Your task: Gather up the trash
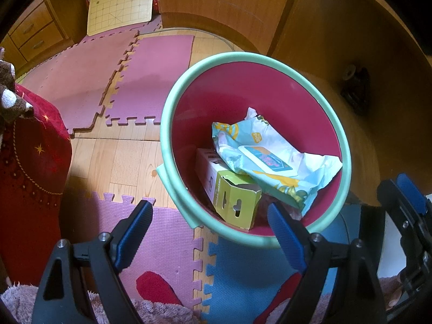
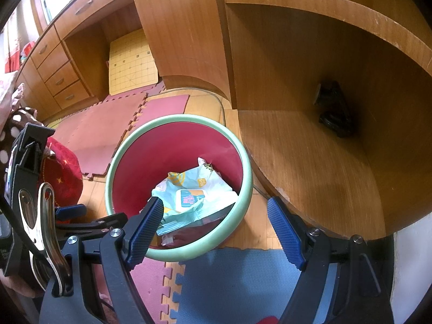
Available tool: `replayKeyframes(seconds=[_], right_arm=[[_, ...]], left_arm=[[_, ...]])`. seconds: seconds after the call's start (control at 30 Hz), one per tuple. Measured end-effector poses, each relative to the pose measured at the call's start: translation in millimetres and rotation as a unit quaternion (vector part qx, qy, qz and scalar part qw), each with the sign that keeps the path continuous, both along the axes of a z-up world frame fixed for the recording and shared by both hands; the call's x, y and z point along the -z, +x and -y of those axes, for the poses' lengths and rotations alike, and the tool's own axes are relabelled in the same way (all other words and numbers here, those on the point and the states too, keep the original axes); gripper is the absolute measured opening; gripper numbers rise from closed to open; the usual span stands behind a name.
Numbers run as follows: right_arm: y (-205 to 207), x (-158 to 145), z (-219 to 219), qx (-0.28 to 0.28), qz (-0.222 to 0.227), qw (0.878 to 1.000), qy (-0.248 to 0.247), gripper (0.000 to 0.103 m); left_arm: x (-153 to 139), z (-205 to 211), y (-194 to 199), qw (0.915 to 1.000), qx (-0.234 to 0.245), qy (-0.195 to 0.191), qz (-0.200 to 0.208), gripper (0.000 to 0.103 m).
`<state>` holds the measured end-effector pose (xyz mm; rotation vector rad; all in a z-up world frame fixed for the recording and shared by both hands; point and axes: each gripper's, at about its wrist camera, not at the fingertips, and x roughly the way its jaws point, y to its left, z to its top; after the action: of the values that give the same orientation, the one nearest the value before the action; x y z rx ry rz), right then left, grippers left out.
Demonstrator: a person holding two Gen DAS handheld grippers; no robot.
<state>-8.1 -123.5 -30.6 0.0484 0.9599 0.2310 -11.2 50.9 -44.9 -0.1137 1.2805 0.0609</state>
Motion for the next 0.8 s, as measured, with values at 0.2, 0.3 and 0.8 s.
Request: replayKeyframes(seconds=[0.2,0.3,0.8], right_arm=[[0.0,-0.4,-0.5,0.001,0.000,1.000,0.000,0.081],[0.1,-0.4,-0.3,0.001,0.000,1.000,0.000,0.081],[0.7,-0.2,0.3,0.000,0.000,1.000,0.000,0.081]], left_arm=[[0.1,-0.1,0.0,1.0000,0.000,-0.001,0.000,0.090],[-0.1,-0.2,0.2,1.0000,0.000,0.000,0.000,0.090],[1.2,0.7,-1.1,1.0000,0.001,-0.001,-0.001,0.090]])
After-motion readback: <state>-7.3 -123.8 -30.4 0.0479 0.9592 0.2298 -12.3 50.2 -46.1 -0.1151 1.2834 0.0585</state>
